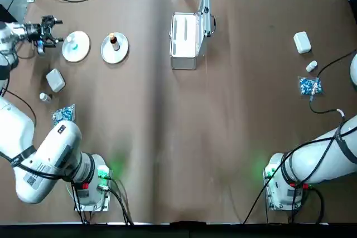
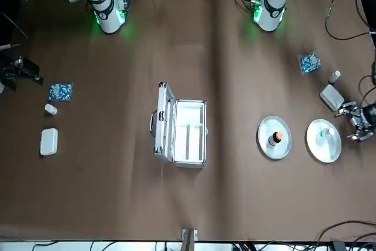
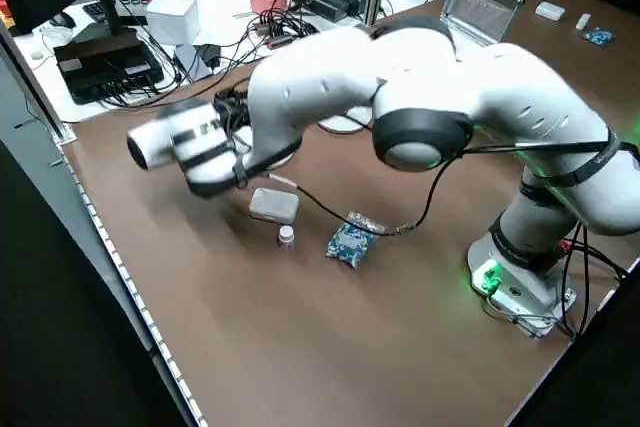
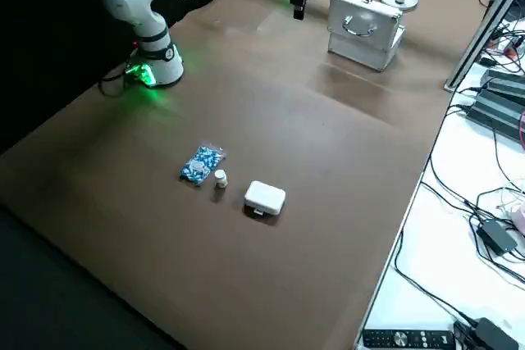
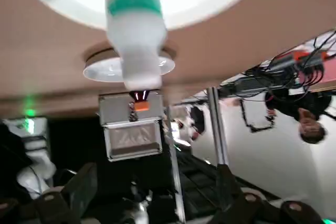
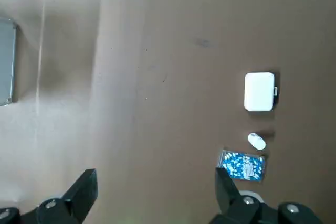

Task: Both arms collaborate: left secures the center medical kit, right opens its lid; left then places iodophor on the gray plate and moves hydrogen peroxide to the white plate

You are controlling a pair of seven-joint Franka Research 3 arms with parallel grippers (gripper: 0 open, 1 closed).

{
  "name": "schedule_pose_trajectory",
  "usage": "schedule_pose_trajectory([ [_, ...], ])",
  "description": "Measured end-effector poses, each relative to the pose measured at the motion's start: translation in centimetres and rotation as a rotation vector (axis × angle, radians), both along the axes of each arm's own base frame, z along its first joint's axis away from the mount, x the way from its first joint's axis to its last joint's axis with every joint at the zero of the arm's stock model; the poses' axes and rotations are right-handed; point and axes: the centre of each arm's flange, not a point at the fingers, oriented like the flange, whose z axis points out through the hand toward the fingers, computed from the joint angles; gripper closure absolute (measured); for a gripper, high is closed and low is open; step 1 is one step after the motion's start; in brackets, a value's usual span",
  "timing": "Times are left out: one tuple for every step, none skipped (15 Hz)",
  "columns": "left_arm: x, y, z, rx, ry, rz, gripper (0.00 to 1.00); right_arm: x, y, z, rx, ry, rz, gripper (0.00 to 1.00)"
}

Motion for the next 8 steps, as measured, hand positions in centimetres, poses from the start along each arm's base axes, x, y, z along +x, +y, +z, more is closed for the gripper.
schedule_pose_trajectory([
  [0.7,-0.8,2.2,0.049,-0.008,-0.034,0.00,0.0,0.0,0.0,0.000,0.000,0.000,0.01],
  [1.6,-2.0,4.4,0.107,-0.014,-0.080,0.00,0.0,0.0,0.0,0.000,0.000,0.000,0.01],
  [2.6,-3.8,6.3,0.169,-0.017,-0.137,0.00,0.0,0.0,0.0,0.000,0.000,0.000,0.01],
  [3.7,-6.1,8.1,0.233,-0.020,-0.201,0.00,0.0,0.0,0.0,0.000,-0.001,0.000,0.01],
  [4.8,-8.7,9.6,0.293,-0.024,-0.266,0.00,0.0,-0.1,0.0,0.000,-0.001,-0.001,0.01],
  [5.9,-11.6,10.9,0.356,-0.028,-0.332,0.00,0.0,-0.1,0.0,0.000,-0.001,-0.002,0.01],
  [6.9,-14.4,11.8,0.422,-0.031,-0.400,0.00,0.0,-0.1,0.0,0.000,0.000,-0.001,0.01],
  [7.7,-17.3,12.6,0.479,-0.035,-0.463,0.00,0.0,0.0,0.0,0.000,0.000,0.000,0.01],
])
